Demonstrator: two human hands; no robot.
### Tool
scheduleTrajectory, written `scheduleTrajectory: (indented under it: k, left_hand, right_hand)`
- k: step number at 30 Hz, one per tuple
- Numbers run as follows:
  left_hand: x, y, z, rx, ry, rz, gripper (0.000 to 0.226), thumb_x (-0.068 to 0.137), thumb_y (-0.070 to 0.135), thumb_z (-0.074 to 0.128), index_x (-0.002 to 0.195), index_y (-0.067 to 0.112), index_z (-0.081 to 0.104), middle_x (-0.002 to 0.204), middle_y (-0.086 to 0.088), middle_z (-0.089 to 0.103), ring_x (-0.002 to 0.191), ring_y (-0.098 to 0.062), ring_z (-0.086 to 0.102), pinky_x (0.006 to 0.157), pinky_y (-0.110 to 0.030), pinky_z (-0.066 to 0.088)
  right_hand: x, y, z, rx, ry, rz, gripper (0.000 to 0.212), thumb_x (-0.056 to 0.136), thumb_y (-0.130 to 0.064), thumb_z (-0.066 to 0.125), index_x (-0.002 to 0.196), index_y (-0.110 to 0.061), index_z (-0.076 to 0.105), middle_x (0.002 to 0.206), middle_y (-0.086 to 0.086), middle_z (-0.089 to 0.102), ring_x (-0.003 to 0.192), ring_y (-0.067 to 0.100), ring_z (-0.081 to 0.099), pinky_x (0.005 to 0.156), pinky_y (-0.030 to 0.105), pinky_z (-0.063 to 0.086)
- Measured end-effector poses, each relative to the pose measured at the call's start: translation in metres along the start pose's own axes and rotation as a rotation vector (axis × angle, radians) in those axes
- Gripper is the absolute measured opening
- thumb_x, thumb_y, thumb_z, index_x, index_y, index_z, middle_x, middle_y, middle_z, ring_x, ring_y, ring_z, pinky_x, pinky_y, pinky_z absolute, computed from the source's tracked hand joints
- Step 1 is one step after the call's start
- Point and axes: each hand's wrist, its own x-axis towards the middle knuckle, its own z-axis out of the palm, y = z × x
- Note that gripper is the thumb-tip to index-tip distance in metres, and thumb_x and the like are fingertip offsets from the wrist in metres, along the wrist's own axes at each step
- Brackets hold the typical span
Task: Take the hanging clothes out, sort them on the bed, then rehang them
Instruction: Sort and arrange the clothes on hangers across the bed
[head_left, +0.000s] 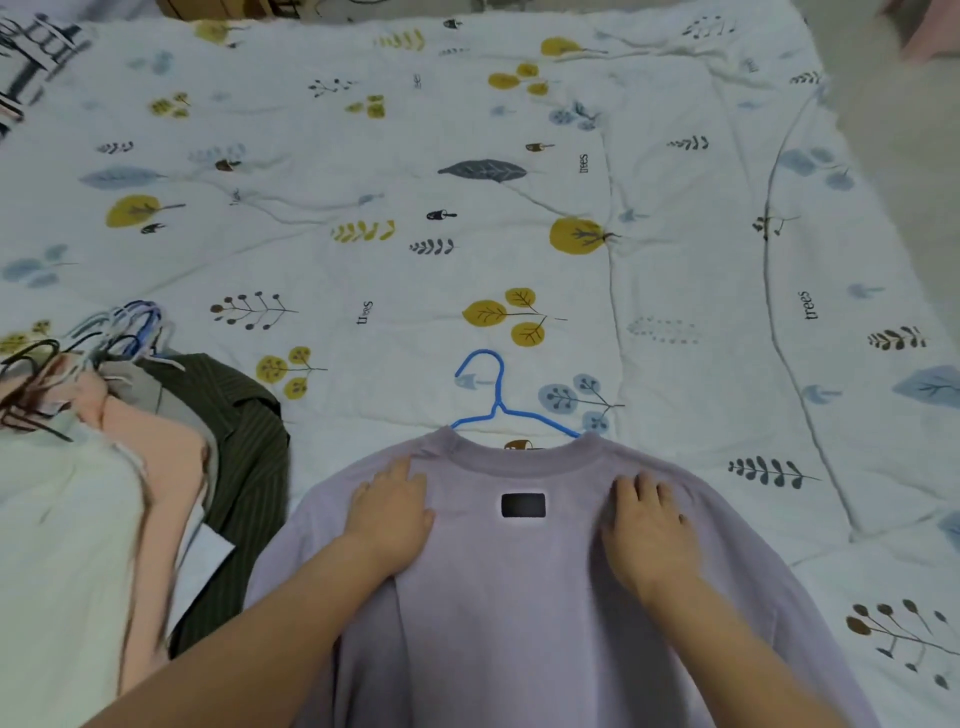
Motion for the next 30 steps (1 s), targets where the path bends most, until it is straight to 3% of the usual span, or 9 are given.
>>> scheduleTrajectory:
  k: [3, 10, 11, 13, 14, 17, 19, 27, 30]
  left_hand:
    - [-0.019, -0.004, -0.031, -0.097, 0.045, 0.061, 0.043, 0.092, 0.038, 0.029, 0.116, 0.012, 0.053, 0.129, -0.006, 0.054, 0.116, -0.023, 0.050, 0.089, -0.029, 0.039]
    - [-0.075, -0.038, -0.094, -0.275, 0.163, 0.137, 0.032, 0.095, 0.026, 0.039, 0.122, 0.017, 0.054, 0.123, -0.003, 0.059, 0.113, -0.019, 0.052, 0.089, -0.025, 0.038]
    - [-0.085, -0.047, -0.103, -0.294, 0.178, 0.143, 0.032, 0.096, 0.026, 0.039, 0.123, 0.018, 0.054, 0.123, -0.002, 0.059, 0.114, -0.019, 0.052, 0.089, -0.025, 0.038]
    - [-0.102, -0.068, -0.117, -0.314, 0.216, 0.150, 0.033, 0.096, 0.027, 0.040, 0.125, 0.019, 0.052, 0.124, -0.002, 0.058, 0.114, -0.018, 0.051, 0.090, -0.026, 0.038]
    - [-0.110, -0.080, -0.123, -0.325, 0.240, 0.151, 0.033, 0.096, 0.027, 0.040, 0.126, 0.019, 0.052, 0.123, -0.001, 0.059, 0.114, -0.018, 0.051, 0.089, -0.026, 0.038]
    - [-0.135, -0.121, -0.138, -0.361, 0.319, 0.126, 0.031, 0.096, 0.027, 0.040, 0.123, 0.019, 0.054, 0.121, 0.000, 0.060, 0.111, -0.019, 0.053, 0.086, -0.027, 0.040]
    - [-0.149, -0.152, -0.141, -0.381, 0.374, 0.107, 0.030, 0.095, 0.026, 0.041, 0.120, 0.019, 0.056, 0.120, 0.000, 0.061, 0.109, -0.019, 0.055, 0.085, -0.028, 0.042]
    - [-0.178, -0.299, -0.118, -0.396, 0.344, -0.032, 0.028, 0.096, 0.026, 0.040, 0.119, 0.023, 0.056, 0.118, 0.005, 0.061, 0.107, -0.015, 0.055, 0.087, -0.028, 0.042]
    - [-0.175, -0.357, -0.099, -0.376, 0.331, -0.110, 0.028, 0.096, 0.025, 0.038, 0.117, 0.023, 0.057, 0.117, 0.004, 0.061, 0.107, -0.014, 0.054, 0.086, -0.026, 0.042]
  right_hand:
    - [-0.018, -0.006, -0.028, 0.016, -0.048, -0.020, 0.034, 0.096, -0.023, 0.033, 0.127, -0.013, 0.046, 0.135, 0.009, 0.048, 0.123, 0.027, 0.045, 0.098, 0.034, 0.039]
    - [-0.082, -0.056, -0.084, 0.098, -0.054, -0.137, 0.027, 0.093, -0.016, 0.038, 0.115, -0.016, 0.055, 0.122, 0.005, 0.059, 0.112, 0.021, 0.055, 0.081, 0.024, 0.039]
    - [-0.091, -0.068, -0.090, 0.092, -0.009, -0.150, 0.025, 0.091, -0.016, 0.041, 0.110, -0.017, 0.058, 0.115, 0.005, 0.062, 0.106, 0.021, 0.057, 0.074, 0.024, 0.039]
    - [-0.109, -0.090, -0.104, 0.055, 0.149, -0.211, 0.008, 0.082, -0.016, 0.055, 0.080, -0.022, 0.060, 0.087, 0.003, 0.066, 0.078, 0.018, 0.061, 0.055, 0.022, 0.031]
    - [-0.118, -0.102, -0.110, 0.062, 0.218, -0.236, 0.013, 0.079, -0.016, 0.058, 0.069, -0.023, 0.053, 0.078, 0.001, 0.064, 0.069, 0.017, 0.057, 0.050, 0.022, 0.027]
    - [-0.143, -0.146, -0.118, 0.123, 0.132, -0.271, 0.017, 0.091, -0.014, 0.040, 0.090, -0.021, 0.055, 0.104, 0.000, 0.064, 0.090, 0.019, 0.058, 0.064, 0.024, 0.035]
    - [-0.150, -0.176, -0.116, 0.114, 0.133, -0.317, 0.024, 0.092, -0.013, 0.036, 0.100, -0.019, 0.058, 0.110, 0.001, 0.064, 0.101, 0.019, 0.059, 0.070, 0.025, 0.038]
    - [-0.188, -0.322, -0.103, 0.077, 0.135, -0.401, 0.021, 0.093, -0.012, 0.034, 0.099, -0.016, 0.054, 0.108, 0.007, 0.064, 0.099, 0.024, 0.059, 0.064, 0.027, 0.030]
    - [-0.189, -0.371, -0.089, 0.121, 0.131, -0.429, 0.022, 0.092, -0.013, 0.035, 0.101, -0.015, 0.055, 0.112, 0.006, 0.063, 0.101, 0.025, 0.057, 0.069, 0.030, 0.037]
